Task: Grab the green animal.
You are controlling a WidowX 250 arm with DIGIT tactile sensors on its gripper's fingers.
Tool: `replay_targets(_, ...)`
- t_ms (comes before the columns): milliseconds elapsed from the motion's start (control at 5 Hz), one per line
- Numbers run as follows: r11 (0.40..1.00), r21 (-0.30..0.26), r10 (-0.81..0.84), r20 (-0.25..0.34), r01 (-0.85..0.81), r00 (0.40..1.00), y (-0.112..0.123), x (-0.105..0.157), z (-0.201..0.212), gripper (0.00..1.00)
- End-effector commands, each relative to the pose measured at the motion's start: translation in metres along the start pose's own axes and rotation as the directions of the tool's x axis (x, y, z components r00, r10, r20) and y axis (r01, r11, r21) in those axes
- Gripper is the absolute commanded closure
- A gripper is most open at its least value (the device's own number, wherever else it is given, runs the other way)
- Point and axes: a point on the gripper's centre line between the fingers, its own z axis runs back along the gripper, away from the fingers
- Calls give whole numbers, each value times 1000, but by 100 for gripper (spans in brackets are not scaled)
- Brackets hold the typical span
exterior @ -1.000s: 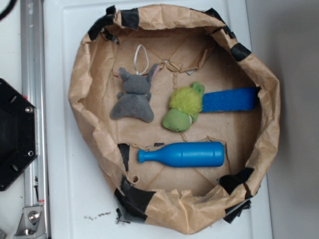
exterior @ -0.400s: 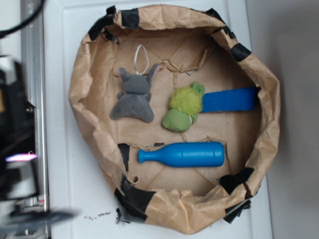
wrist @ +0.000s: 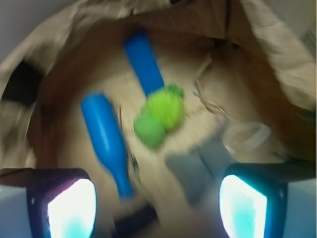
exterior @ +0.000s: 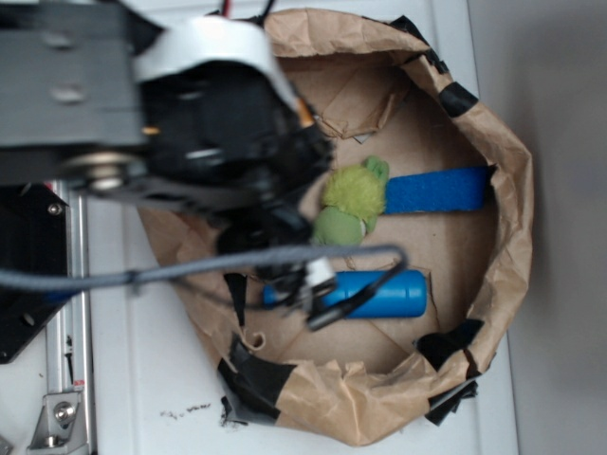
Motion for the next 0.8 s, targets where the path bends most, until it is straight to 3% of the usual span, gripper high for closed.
replay_targets(0, 988, 0, 157, -54, -157, 986, 0, 20, -96, 0)
replay_targets(200, 993, 44, 115, -92, -111, 989, -13, 22, -117, 0)
replay_targets(400, 997, 57, 64, -144, -57, 987, -16, 20, -106, 100)
replay_targets(600, 995, 53, -74, -148, 82, 986, -14, 19, -53, 100)
